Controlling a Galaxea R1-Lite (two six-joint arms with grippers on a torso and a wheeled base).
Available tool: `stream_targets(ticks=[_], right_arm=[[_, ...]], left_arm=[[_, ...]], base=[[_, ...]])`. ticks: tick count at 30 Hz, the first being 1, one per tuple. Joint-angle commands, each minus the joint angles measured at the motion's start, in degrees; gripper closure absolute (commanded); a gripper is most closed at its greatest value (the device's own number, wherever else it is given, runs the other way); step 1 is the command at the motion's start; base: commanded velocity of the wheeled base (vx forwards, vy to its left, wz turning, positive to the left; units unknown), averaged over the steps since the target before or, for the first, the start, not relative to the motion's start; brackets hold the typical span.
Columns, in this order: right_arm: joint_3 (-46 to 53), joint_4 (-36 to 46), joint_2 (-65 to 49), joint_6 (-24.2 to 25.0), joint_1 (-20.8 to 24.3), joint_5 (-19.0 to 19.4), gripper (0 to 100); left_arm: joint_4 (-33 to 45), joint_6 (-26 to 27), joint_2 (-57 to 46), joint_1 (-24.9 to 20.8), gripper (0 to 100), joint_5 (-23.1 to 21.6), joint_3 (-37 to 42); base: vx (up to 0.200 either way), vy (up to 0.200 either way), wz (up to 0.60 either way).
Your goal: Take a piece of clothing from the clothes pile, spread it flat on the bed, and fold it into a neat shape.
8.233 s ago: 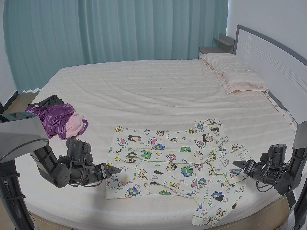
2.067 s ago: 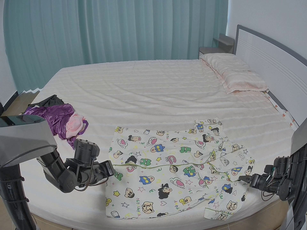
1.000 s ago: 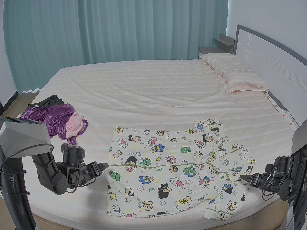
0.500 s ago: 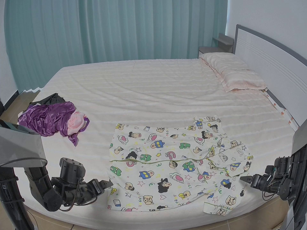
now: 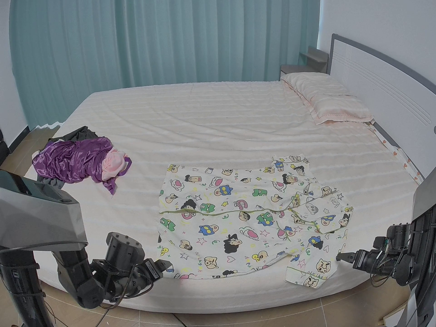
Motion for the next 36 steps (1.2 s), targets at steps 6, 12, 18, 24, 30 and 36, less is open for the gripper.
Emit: stream_targets(ticks=[6, 12, 18, 24, 30, 36], right_arm=[[1.0, -2.7, 1.8, 1.7, 3.3, 0.0, 0], [1.0, -2.7, 2.4, 2.1, 3.8, 0.1, 0], [1.0, -2.7, 4.0, 2.0, 4.7, 0.2, 0], [0.7, -2.8, 7.7, 1.2, 7.5, -0.1, 0], [-1.1, -2.8, 9.7, 1.2, 10.2, -0.4, 0], [-6.1, -2.7, 11.3, 1.2, 14.1, -3.2, 0]], left_arm=[[1.3, -0.2, 6.5, -3.7, 0, 4.4, -6.1], [7.0, -0.2, 8.2, -3.7, 0, 7.7, -12.2], [10.9, -0.3, 9.0, -3.7, 100, 9.4, -16.0], [11.3, -0.5, 8.7, -3.6, 100, 10.1, -15.6], [11.3, -0.5, 8.5, -2.8, 100, 11.6, -15.4], [11.2, -0.5, 5.9, -2.1, 100, 11.7, -12.5]], base=[[0.0, 0.0, 0.0], [0.0, 0.0, 0.0], [0.0, 0.0, 0.0], [0.0, 0.0, 0.0], [0.0, 0.0, 0.0], [0.0, 0.0, 0.0]])
